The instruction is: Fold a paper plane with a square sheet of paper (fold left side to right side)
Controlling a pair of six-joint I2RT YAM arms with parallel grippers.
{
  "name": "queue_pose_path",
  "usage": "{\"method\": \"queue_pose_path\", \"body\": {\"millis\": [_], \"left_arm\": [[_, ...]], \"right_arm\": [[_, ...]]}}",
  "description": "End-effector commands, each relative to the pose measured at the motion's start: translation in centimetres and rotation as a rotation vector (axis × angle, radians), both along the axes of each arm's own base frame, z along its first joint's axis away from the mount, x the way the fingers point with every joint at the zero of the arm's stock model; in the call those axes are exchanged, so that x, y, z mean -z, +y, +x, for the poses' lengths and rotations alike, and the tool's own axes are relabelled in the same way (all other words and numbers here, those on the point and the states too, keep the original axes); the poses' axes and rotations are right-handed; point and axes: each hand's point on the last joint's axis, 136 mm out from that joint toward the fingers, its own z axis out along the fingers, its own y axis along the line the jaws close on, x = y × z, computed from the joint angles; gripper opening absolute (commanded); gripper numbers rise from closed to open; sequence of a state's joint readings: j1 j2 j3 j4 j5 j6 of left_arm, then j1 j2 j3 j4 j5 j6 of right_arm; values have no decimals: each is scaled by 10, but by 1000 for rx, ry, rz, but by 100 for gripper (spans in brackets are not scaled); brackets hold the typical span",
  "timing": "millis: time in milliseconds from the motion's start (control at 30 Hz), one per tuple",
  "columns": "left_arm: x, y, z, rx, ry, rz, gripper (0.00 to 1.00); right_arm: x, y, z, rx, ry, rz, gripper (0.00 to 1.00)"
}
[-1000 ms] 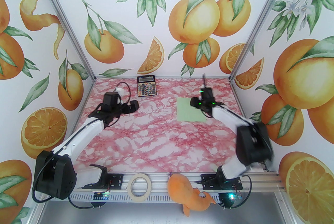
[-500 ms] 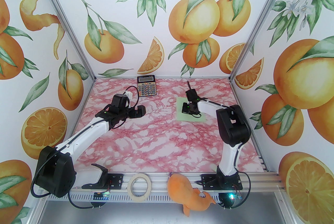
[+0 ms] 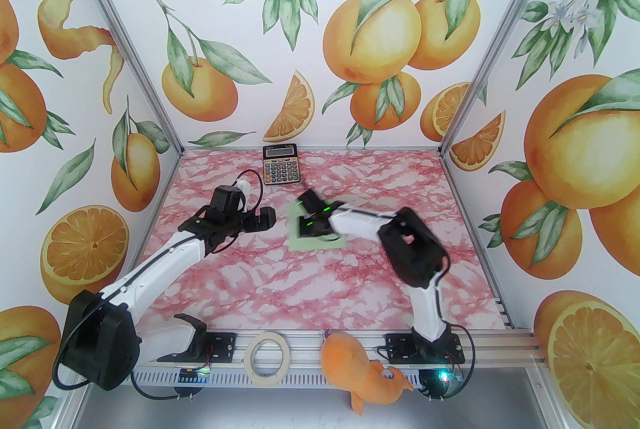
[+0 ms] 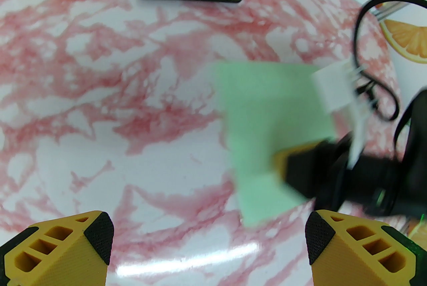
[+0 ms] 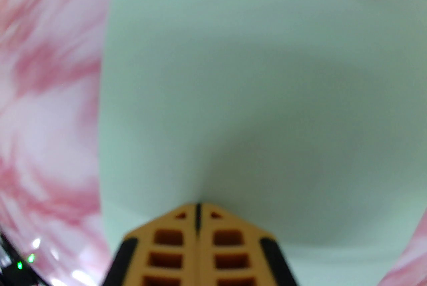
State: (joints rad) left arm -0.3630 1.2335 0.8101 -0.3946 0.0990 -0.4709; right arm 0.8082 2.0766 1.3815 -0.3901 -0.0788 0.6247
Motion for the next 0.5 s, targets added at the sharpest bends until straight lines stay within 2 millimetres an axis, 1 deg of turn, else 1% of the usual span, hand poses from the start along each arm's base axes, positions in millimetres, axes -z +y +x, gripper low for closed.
{"method": "queue_pose_path", "body": {"millis": [0, 67, 133, 167, 233, 300, 367, 467], "left_arm": [[7, 10, -10, -61, 19, 2, 100], [11, 10, -15, -70, 31, -15, 100], [15, 8, -19, -78, 54, -43, 100], [17, 4, -21, -70, 63, -68, 100], [22, 0, -24, -81, 91, -86, 100], [28, -6, -27, -72, 114, -109, 100], [38, -12, -30, -79, 147, -126, 100], [51, -22, -32, -74, 191, -165, 99]], "right_arm": [[3, 8, -12, 30, 79, 38, 0], [-20, 8, -6, 40, 38, 63, 0], [-41, 3, 0, 47, 14, 95, 5], [-48, -4, 3, 59, 11, 108, 8], [-56, -19, 10, 86, 20, 132, 8], [-58, -39, 17, 104, 14, 132, 11], [-52, -60, 22, 106, 6, 103, 12], [-34, -78, 24, 77, 33, 74, 15]]}}
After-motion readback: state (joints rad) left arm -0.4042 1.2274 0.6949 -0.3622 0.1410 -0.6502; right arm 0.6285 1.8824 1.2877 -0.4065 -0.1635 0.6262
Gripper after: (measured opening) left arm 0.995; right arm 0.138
